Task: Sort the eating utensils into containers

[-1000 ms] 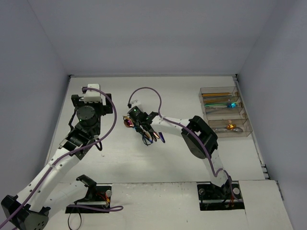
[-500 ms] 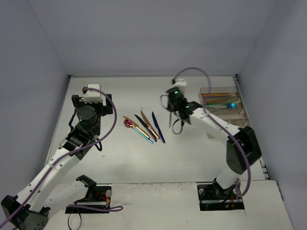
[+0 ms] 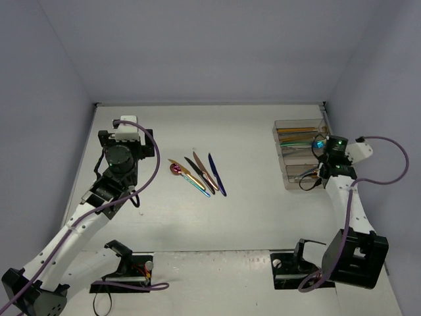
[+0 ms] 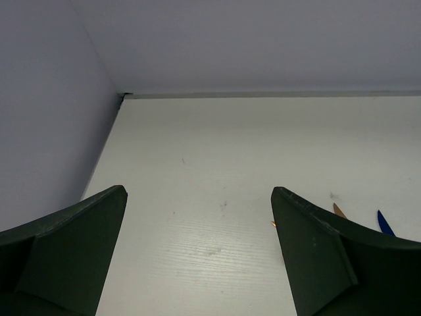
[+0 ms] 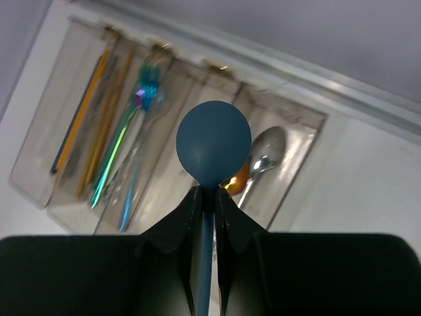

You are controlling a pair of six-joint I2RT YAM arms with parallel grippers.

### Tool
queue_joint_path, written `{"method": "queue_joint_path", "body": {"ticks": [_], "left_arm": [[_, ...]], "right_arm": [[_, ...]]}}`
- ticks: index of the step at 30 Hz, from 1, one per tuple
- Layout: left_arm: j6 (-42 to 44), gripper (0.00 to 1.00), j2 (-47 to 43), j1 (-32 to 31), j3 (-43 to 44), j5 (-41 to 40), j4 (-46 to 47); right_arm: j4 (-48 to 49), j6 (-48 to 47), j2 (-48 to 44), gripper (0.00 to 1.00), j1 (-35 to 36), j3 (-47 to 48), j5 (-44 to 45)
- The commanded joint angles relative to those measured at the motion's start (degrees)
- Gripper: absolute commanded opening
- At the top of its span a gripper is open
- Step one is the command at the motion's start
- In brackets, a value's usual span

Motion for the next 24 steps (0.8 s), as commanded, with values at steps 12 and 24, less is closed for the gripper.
{"method": "queue_joint_path", "body": {"ticks": [12, 24], "left_arm": [[-1.02, 0.9, -0.16, 0.28, 2.06, 0.91, 3.03], [-1.26, 0.9, 0.05, 0.28, 2.26, 1.48, 2.69]], "right_arm": [[1.48, 9.92, 9.67, 0.0, -5.97, 2.38, -4.03], [3.82, 11.94, 14.47, 0.0, -5.88, 0.65, -6.93]]}}
